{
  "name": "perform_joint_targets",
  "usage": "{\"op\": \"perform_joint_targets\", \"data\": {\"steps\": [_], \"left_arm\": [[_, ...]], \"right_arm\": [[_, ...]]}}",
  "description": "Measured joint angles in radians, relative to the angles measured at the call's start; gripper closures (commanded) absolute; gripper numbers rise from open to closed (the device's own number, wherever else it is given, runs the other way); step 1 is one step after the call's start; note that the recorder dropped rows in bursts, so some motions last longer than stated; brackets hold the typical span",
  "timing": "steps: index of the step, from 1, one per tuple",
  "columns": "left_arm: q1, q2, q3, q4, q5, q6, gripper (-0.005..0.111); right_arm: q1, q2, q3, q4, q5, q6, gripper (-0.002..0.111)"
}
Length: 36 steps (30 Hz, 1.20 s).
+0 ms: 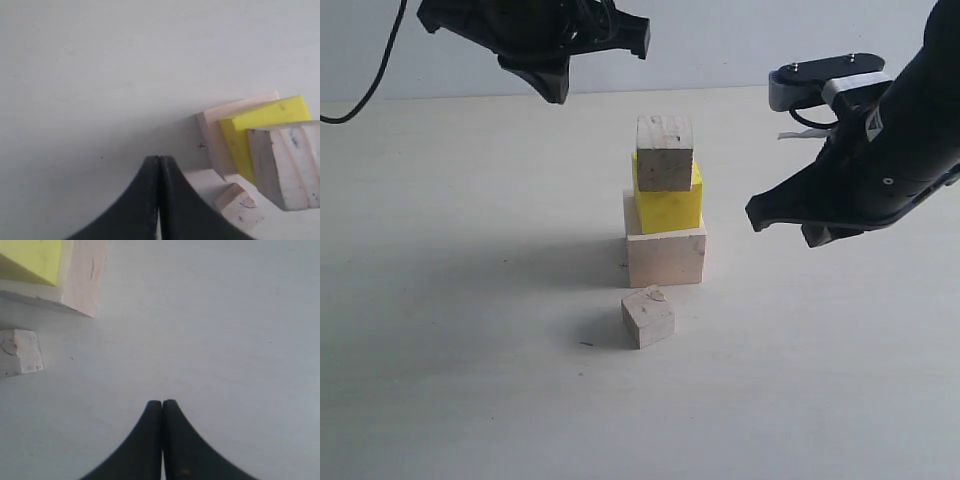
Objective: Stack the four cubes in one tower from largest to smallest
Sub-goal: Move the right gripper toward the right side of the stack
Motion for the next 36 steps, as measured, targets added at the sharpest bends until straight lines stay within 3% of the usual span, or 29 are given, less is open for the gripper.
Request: {"op": "perform_joint_targets", "data": {"steps": [7, 17, 26, 36], "left_arm": [[0.019, -0.037, 0.067, 0.019, 0.000, 0.045, 0.107], [0.086, -0.079, 0.338, -0.014, -0.009, 0.051, 0.107], [0.086, -0.138, 0.494, -0.092, -0.206, 0.053, 0.107], [0.086, -0.159, 0.565, -0.232, -0.390, 0.172, 0.107]], "right_arm": [[0.000, 0.004, 0.000, -0.014, -0.064, -0.002, 0.108], [-0.065, 0.004, 0.000, -0.018, -0.192, -0.001, 0.108], [-0.115, 0.116, 0.000, -0.001, -0.177, -0.007, 0.108], [-0.115, 0.210, 0.000, 0.242, -0.260, -0.176, 0.108]]}}
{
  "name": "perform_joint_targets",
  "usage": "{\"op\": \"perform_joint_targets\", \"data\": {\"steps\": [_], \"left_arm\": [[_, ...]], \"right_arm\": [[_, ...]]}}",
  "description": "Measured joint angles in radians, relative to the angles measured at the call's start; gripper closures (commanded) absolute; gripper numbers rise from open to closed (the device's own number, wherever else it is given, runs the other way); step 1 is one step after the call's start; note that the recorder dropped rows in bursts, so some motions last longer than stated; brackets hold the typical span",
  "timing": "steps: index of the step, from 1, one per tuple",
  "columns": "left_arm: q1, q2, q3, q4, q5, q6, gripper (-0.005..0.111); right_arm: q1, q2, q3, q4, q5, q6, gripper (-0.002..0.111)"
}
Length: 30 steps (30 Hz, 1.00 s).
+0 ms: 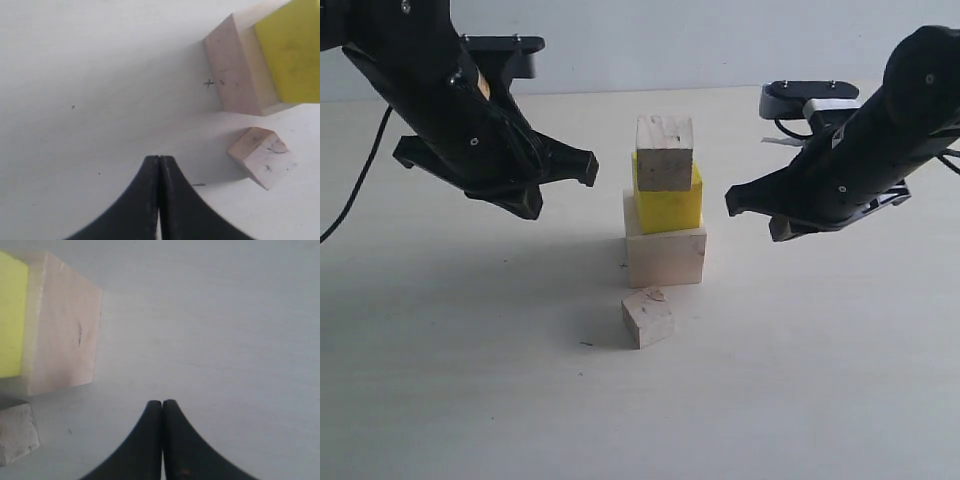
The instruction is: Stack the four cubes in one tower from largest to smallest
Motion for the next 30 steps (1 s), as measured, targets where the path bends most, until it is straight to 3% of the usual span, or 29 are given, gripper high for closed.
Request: {"op": "perform_joint_targets", "data": {"steps": [12, 30], "left_arm": [[0.002, 0.000, 0.006, -0.022, -0.034, 0.018, 0.107], [0.037, 0.074, 0.006, -0.035, -0.055, 0.040, 0.107]], "right_arm": [[0.000, 0.075, -0.023, 0.089, -0.059, -0.014, 0.108], [0.000, 0.140, -0.023, 0.497, -0.079, -0.341, 0.108]]}}
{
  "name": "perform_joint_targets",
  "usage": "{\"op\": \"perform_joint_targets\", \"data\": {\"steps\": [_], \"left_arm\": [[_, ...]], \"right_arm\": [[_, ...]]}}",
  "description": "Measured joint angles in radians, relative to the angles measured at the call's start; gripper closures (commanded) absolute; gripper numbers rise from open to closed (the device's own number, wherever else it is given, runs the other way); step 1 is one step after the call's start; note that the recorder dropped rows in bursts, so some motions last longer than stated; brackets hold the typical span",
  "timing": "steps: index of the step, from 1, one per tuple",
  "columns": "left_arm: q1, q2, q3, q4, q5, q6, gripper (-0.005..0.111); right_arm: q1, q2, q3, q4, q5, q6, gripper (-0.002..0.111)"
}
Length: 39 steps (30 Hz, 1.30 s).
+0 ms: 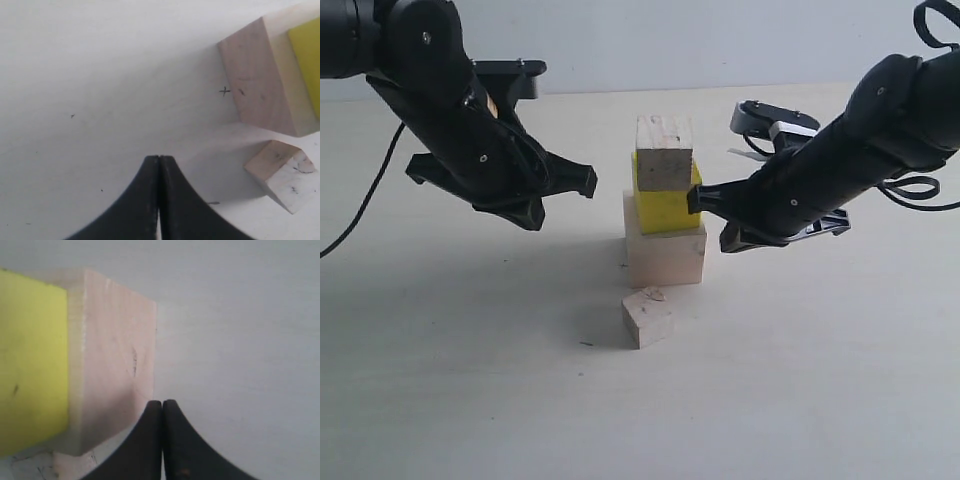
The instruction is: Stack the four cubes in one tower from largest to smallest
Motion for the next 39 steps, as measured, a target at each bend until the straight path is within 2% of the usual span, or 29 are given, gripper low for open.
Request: {"op": "perform_joint_targets", "data": {"steps": [5, 32, 39], "left_arm": [[0.000, 0.006, 0.000, 0.000, -0.003, 0.015, 0.107], [0.000, 0.006, 0.000, -0.002, -0.003, 0.038, 0.107], [0.000, 0.006, 0.000, -0.002, -0.003, 0.045, 0.107]], "right_arm": [[0.000, 0.000, 0.000, 0.196, -0.002, -0.173, 0.108], [-0.002, 0.040, -0.020, 0.362, 0.022, -0.303, 0.108], [-0.002, 0.070, -0.020, 0.440, 0.017, -0.403, 0.108]]}}
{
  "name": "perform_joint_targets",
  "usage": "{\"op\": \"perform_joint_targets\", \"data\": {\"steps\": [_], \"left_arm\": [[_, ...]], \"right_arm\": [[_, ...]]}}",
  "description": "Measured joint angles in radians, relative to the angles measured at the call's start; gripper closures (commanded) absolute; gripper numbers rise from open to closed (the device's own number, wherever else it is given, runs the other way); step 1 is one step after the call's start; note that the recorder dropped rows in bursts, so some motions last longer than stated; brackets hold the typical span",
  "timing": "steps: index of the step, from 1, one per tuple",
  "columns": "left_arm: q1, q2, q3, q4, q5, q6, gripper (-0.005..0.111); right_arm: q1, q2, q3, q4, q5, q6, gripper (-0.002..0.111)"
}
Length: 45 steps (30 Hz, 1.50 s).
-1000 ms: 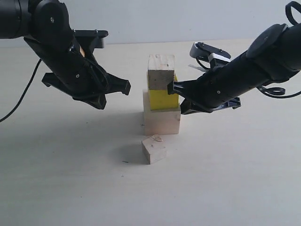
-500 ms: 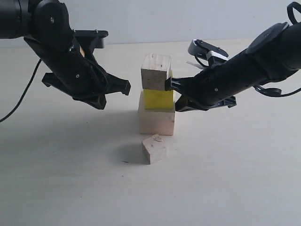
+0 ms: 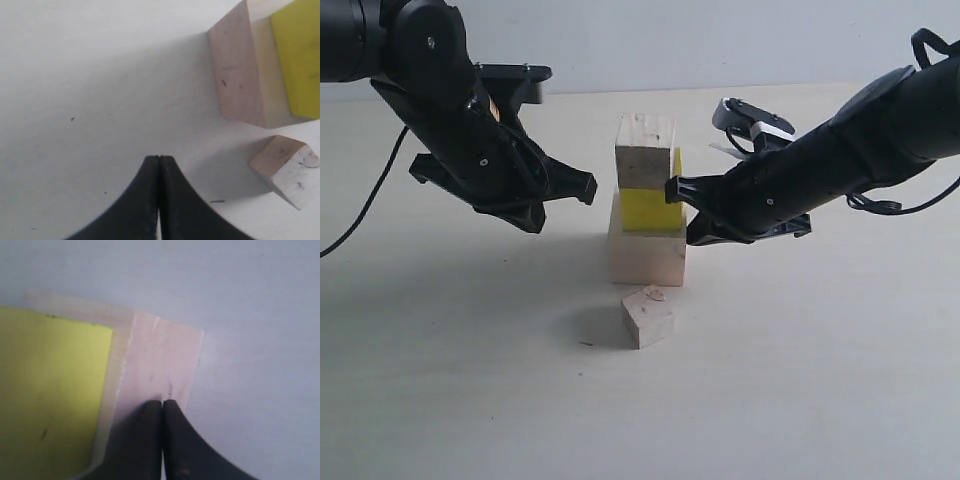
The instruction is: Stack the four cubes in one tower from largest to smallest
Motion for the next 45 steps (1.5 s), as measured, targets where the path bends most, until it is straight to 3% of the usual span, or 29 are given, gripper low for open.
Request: {"op": "perform_joint_targets", "data": {"steps": [15, 30, 35, 45], "left_arm": [[0.000, 0.000, 0.000, 0.000, 0.006, 0.003, 0.107], [0.000, 0.000, 0.000, 0.000, 0.022, 0.003, 0.107], [0.000, 0.000, 0.000, 0.000, 0.032, 0.003, 0.107], [0.000, 0.000, 0.000, 0.000, 0.027, 0.003, 0.107]], "right_arm": [[0.000, 0.002, 0.000, 0.173, -0.018, -0.213, 0.108], [0.000, 0.002, 0.000, 0.258, -0.027, -0.303, 0.108], [0.000, -0.015, 0.000, 0.189, -0.027, -0.257, 0.108], [0.000, -0.159, 0.000, -0.122, -0.049, 0.055, 0.108]]}}
